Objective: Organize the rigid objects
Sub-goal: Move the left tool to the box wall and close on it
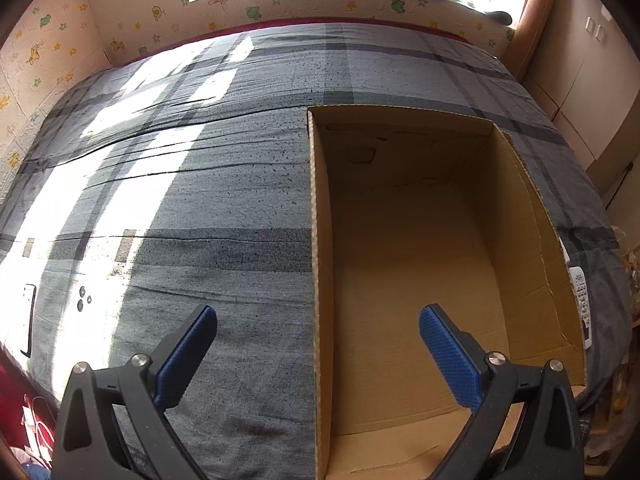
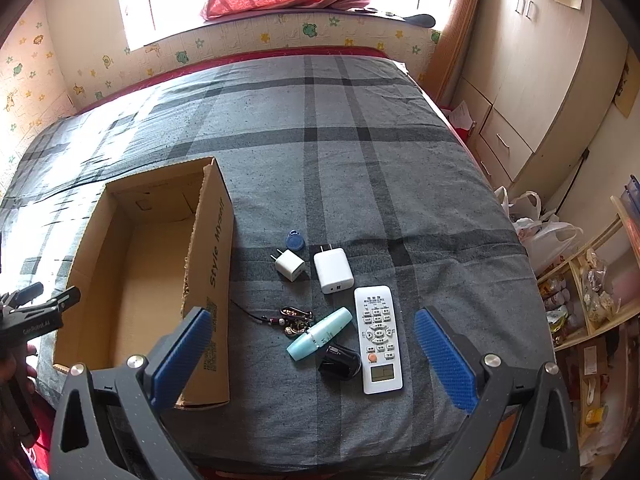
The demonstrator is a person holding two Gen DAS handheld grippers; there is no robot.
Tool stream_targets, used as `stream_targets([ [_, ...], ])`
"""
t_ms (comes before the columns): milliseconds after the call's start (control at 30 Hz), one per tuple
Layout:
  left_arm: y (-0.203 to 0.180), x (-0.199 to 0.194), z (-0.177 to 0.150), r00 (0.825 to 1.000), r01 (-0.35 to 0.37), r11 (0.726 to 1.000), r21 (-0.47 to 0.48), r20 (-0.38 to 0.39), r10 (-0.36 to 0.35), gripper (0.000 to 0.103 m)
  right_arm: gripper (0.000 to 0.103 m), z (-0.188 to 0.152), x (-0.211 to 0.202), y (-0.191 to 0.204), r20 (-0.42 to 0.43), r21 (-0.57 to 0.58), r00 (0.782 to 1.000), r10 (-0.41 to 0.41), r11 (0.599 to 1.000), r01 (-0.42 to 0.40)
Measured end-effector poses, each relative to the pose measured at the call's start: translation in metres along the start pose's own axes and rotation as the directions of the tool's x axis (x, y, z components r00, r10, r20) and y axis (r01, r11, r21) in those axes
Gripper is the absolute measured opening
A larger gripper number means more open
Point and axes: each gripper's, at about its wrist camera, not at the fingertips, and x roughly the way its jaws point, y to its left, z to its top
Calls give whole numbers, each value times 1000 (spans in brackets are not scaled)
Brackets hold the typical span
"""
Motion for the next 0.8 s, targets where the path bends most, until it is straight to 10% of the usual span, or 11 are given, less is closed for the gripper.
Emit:
stream_targets([
  [567,12,49,15,999,43,999,12,2,-43,99,103,-3,25,-7,-52,3,998,-42,999,43],
  [667,9,55,17,998,67,997,36,-16,-67,70,103,-3,25,-8,-52,7,998,-42,999,42],
  [733,9,62,17,996,80,996,43,-40,-78,25,103,-3,25,-8,-51,5,998,-44,999,44],
  [800,8,67,17,994,101,994,40,-51,-99,16,103,-3,26,-9,-52,3,998,-46,999,47],
])
